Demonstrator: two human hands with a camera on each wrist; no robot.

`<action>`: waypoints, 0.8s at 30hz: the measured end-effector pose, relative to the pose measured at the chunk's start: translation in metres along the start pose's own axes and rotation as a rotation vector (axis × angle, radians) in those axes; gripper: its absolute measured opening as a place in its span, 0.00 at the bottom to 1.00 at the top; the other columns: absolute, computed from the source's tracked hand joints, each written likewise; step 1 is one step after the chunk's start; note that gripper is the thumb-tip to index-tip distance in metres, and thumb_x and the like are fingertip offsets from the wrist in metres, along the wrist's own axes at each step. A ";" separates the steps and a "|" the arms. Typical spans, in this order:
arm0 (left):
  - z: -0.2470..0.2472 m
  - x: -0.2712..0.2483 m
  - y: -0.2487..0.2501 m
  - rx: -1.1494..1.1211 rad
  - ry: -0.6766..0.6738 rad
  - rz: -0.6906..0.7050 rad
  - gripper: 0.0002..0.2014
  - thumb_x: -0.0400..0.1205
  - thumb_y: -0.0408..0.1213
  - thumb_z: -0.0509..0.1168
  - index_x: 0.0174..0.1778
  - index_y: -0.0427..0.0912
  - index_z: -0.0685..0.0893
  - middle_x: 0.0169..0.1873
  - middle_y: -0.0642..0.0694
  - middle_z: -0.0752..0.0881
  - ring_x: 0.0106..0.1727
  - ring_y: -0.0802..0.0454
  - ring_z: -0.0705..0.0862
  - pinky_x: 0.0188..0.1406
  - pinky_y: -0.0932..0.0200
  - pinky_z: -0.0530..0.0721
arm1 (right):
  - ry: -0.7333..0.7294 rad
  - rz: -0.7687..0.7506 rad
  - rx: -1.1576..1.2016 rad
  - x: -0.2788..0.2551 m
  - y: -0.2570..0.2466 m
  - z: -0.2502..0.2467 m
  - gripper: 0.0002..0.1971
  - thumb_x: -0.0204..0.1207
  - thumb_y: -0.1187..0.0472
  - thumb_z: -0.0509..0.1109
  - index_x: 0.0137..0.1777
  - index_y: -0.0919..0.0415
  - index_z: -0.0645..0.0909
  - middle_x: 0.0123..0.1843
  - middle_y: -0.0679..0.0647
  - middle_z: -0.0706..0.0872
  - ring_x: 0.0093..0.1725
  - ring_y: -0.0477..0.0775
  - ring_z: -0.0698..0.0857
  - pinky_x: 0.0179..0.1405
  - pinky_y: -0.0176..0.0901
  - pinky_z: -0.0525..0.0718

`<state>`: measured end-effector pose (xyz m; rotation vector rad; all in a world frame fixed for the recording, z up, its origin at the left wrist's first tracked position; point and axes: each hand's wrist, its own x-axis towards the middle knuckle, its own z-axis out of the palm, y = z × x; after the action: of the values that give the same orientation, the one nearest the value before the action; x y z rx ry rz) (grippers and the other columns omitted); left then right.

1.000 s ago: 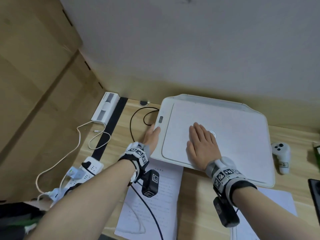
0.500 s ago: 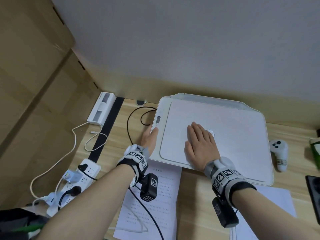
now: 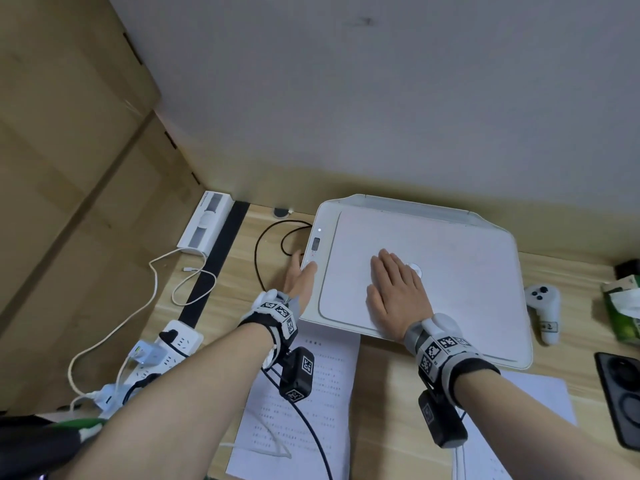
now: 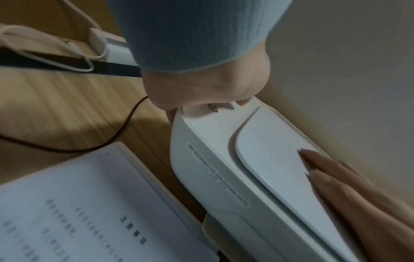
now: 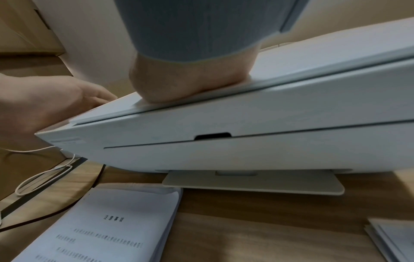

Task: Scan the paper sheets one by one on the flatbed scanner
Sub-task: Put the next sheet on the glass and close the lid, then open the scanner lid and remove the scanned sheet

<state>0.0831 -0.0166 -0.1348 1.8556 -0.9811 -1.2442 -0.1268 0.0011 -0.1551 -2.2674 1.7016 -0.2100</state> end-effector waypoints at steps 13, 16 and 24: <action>0.025 -0.030 0.017 1.372 -0.613 0.662 0.45 0.78 0.66 0.61 0.86 0.56 0.47 0.86 0.47 0.37 0.86 0.42 0.36 0.81 0.29 0.52 | -0.168 0.041 -0.098 -0.075 0.044 -0.039 0.32 0.81 0.48 0.53 0.84 0.58 0.62 0.86 0.56 0.62 0.83 0.62 0.65 0.78 0.57 0.71; 0.026 -0.027 0.018 1.502 -0.546 0.813 0.41 0.81 0.65 0.58 0.85 0.50 0.53 0.86 0.42 0.47 0.86 0.39 0.48 0.76 0.31 0.64 | -0.176 0.083 -0.094 -0.085 0.040 -0.048 0.28 0.81 0.53 0.63 0.80 0.59 0.66 0.84 0.56 0.65 0.78 0.63 0.68 0.72 0.56 0.74; 0.017 -0.040 0.034 1.514 -0.387 1.369 0.24 0.83 0.52 0.51 0.59 0.39 0.83 0.63 0.40 0.86 0.55 0.43 0.87 0.34 0.48 0.86 | -0.099 0.168 -0.093 -0.085 0.020 -0.105 0.20 0.80 0.36 0.65 0.61 0.49 0.79 0.55 0.50 0.87 0.52 0.56 0.85 0.48 0.47 0.81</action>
<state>0.0500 -0.0002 -0.0939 0.9389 -3.1203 0.2440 -0.2006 0.0611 -0.0568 -2.1440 1.8728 0.0174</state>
